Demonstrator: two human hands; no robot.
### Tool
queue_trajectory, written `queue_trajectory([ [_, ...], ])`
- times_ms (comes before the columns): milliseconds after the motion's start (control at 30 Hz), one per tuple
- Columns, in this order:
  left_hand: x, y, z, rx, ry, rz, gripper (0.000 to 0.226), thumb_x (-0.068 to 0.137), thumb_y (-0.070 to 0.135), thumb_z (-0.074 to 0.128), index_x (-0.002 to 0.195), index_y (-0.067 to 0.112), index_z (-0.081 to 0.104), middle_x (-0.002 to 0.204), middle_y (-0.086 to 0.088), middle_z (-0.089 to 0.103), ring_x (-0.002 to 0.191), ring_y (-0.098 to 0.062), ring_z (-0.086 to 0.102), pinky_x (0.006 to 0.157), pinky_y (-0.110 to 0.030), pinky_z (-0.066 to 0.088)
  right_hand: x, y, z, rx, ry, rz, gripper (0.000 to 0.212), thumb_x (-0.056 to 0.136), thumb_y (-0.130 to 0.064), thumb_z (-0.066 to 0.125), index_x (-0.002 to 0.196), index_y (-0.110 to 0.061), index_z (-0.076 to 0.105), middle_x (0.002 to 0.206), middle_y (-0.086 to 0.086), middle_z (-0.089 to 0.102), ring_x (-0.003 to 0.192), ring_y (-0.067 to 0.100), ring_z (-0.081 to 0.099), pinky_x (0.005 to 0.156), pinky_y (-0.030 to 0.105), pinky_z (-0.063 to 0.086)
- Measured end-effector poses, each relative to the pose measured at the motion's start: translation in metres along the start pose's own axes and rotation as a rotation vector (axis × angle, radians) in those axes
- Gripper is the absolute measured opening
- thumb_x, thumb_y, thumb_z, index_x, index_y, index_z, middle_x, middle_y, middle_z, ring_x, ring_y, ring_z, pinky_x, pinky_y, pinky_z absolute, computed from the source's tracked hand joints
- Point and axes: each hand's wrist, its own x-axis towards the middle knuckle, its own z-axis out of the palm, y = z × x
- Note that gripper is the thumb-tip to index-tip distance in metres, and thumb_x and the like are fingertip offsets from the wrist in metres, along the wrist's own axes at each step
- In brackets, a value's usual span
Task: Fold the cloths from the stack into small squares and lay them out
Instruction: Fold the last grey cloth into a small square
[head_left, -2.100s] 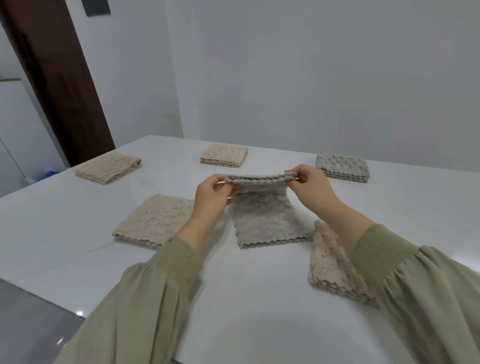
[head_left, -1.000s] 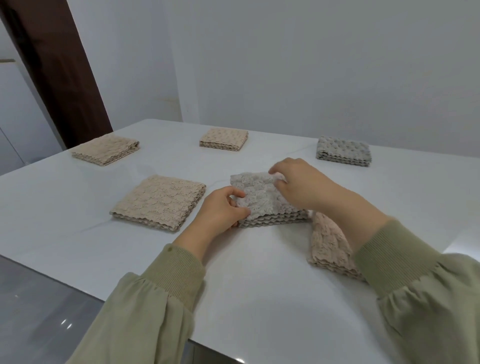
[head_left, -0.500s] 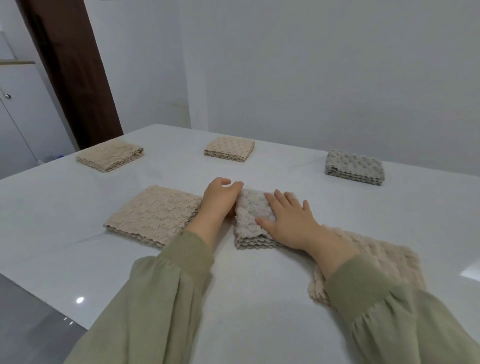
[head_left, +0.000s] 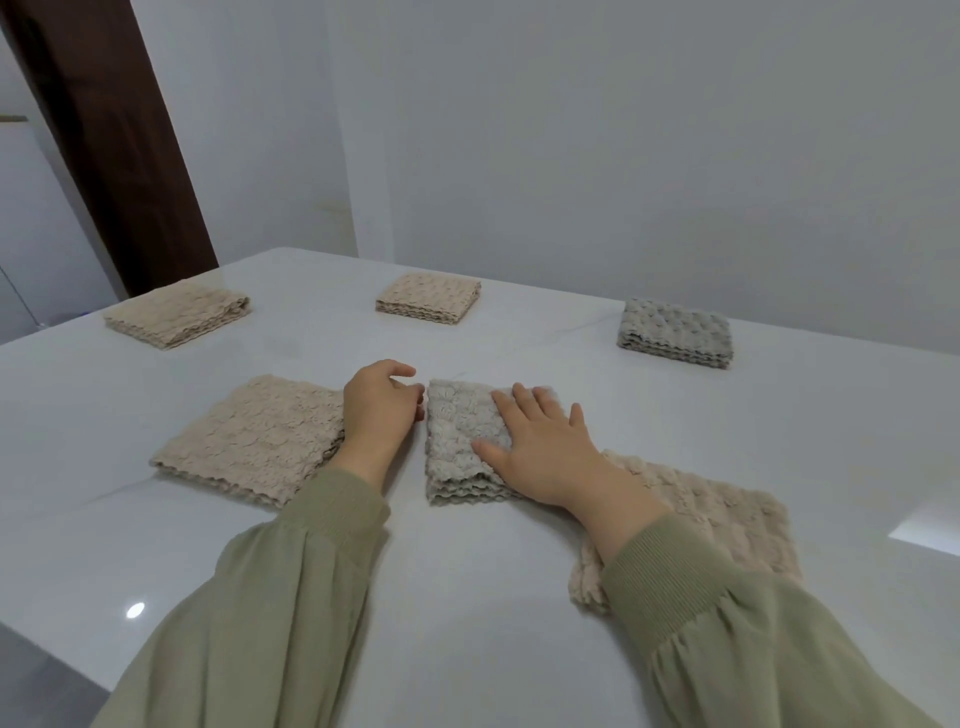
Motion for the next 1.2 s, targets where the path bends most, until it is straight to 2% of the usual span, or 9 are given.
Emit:
queue_trajectory([
  [67,-0.003,0.002,0.0,-0.037,0.0,-0.007,0.016,0.091,0.02,0.055,0.094,0.01,0.067,0.072,-0.004,0.068,0.059,-0.016,0.064,0.071,-0.034,0.057,0.0,-0.001,0.0,-0.002,0.0,-0.002,0.072,0.092,-0.062,0.025,0.151,-0.027,0.002,0.159,0.0,-0.004,0.146,0.021,-0.008,0.115,0.05,-0.006],
  [200,-0.009,0.009,0.009,0.066,-0.062,0.039,0.025,0.089,0.041,0.055,0.098,0.02,0.065,0.095,0.0,0.067,0.086,-0.022,0.062,0.082,-0.037,0.051,0.0,-0.001,-0.001,-0.001,0.005,-0.002,0.072,0.092,-0.062,0.025,0.151,-0.027,0.003,0.159,0.001,-0.003,0.146,0.021,-0.007,0.115,0.05,-0.006],
  [400,-0.014,0.008,0.012,0.158,-0.023,0.067,0.029,0.088,0.026,0.061,0.117,0.024,0.058,0.074,0.009,0.055,0.078,-0.018,0.059,0.068,-0.029,0.046,-0.001,-0.002,-0.001,-0.033,-0.003,0.011,0.072,0.091,-0.063,0.024,0.151,-0.027,0.003,0.159,0.0,-0.004,0.146,0.021,-0.008,0.114,0.052,-0.007],
  [500,-0.014,0.007,0.012,0.328,-0.005,0.153,0.028,0.091,0.022,0.059,0.119,0.025,0.058,0.091,0.002,0.065,0.083,-0.02,0.06,0.068,-0.03,0.046,-0.001,-0.002,0.0,-0.063,-0.02,0.06,0.077,0.089,-0.066,0.022,0.151,-0.026,0.001,0.159,0.0,-0.006,0.146,0.02,-0.008,0.113,0.056,-0.008],
  [700,-0.019,0.014,0.005,0.403,-0.012,0.479,0.034,0.098,0.017,0.042,0.129,0.015,0.054,0.133,-0.002,0.054,0.124,-0.019,0.041,0.102,-0.03,0.032,0.0,-0.002,-0.019,0.051,0.069,0.04,0.063,0.097,-0.052,0.022,0.151,-0.023,0.008,0.159,0.0,0.0,0.146,0.021,-0.004,0.113,0.055,-0.006],
  [800,-0.026,0.019,0.008,0.542,-0.259,0.607,0.042,0.101,0.021,0.032,0.142,0.016,0.037,0.15,-0.001,0.035,0.14,-0.019,0.022,0.113,-0.032,0.018,0.001,-0.001,-0.02,-0.039,0.143,0.081,0.053,0.1,-0.038,0.017,0.151,-0.022,0.01,0.159,0.001,0.001,0.146,0.023,-0.003,0.112,0.056,-0.005],
  [933,-0.031,0.008,0.021,0.862,-0.602,0.48,0.053,0.102,0.038,0.015,0.151,0.022,0.005,0.159,0.005,-0.003,0.145,-0.018,-0.007,0.117,-0.043,0.004,0.0,0.006,-0.002,-0.04,-0.03,0.147,0.055,0.1,-0.042,0.012,0.151,-0.025,0.002,0.159,-0.002,-0.005,0.146,0.024,-0.004,0.113,0.055,-0.006],
  [1067,-0.031,0.007,0.021,0.902,-0.622,0.45,0.054,0.101,0.039,0.012,0.15,0.023,-0.002,0.158,0.007,-0.011,0.145,-0.016,-0.013,0.116,-0.047,0.001,0.003,0.008,-0.002,-0.038,-0.046,0.164,0.056,0.099,-0.044,0.011,0.151,-0.025,-0.001,0.159,-0.003,-0.009,0.146,0.022,-0.007,0.113,0.054,-0.007],
  [1200,-0.03,0.001,0.022,0.737,-0.52,0.409,0.056,0.1,0.042,0.02,0.151,0.021,0.008,0.159,0.002,0.002,0.146,-0.019,-0.003,0.117,-0.047,0.006,0.001,0.008,0.0,-0.019,-0.027,0.139,0.056,0.1,-0.043,0.012,0.151,-0.024,0.001,0.159,-0.001,-0.008,0.146,0.022,-0.005,0.113,0.053,-0.006],
])
